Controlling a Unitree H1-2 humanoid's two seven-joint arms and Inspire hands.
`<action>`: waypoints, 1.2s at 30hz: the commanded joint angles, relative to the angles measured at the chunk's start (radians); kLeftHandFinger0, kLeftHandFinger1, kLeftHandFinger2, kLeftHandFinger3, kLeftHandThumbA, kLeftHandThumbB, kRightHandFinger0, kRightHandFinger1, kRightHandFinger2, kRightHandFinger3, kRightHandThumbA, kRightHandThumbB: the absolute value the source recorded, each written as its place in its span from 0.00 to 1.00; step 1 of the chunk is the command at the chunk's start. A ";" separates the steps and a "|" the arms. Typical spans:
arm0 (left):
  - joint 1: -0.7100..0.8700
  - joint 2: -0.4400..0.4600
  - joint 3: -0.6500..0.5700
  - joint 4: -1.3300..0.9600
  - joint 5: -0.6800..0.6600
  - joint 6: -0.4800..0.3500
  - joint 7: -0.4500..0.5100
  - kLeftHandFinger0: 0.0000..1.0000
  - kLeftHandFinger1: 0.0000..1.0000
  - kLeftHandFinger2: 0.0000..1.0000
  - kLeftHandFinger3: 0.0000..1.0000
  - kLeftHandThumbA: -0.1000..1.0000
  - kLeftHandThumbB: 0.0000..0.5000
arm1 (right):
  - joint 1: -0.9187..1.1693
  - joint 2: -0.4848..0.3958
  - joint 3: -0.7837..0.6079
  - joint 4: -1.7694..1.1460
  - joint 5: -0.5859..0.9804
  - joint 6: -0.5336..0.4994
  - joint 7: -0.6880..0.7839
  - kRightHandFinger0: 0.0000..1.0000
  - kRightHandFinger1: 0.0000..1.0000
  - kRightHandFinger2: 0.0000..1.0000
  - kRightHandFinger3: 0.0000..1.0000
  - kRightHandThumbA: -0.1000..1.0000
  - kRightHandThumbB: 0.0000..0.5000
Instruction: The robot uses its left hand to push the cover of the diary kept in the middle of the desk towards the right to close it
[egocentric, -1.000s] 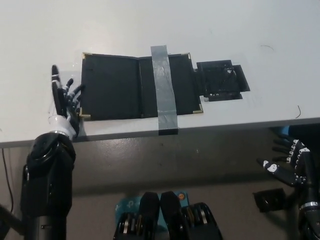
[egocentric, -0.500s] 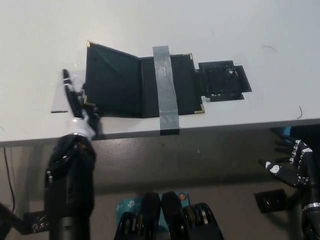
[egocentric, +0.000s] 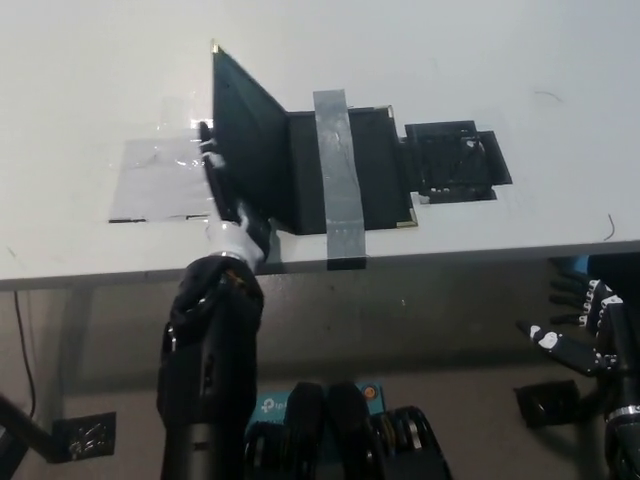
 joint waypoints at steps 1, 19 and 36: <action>-0.030 0.001 -0.224 -0.013 0.176 -0.045 -0.085 1.00 1.00 1.00 1.00 1.00 0.61 | -0.006 -0.015 0.007 -0.039 -0.005 0.010 0.009 0.47 0.64 0.67 0.75 1.00 0.74; -0.118 0.412 -1.263 0.086 1.049 0.087 -0.334 1.00 1.00 1.00 1.00 1.00 0.59 | -0.012 -0.021 0.021 -0.038 0.005 0.006 0.041 0.46 0.62 0.65 0.72 1.00 0.72; -0.170 0.363 -1.361 0.159 1.237 0.087 -0.401 1.00 1.00 1.00 1.00 1.00 0.69 | -0.046 -0.017 0.055 -0.034 -0.026 0.015 0.043 0.44 0.60 0.62 0.71 1.00 0.73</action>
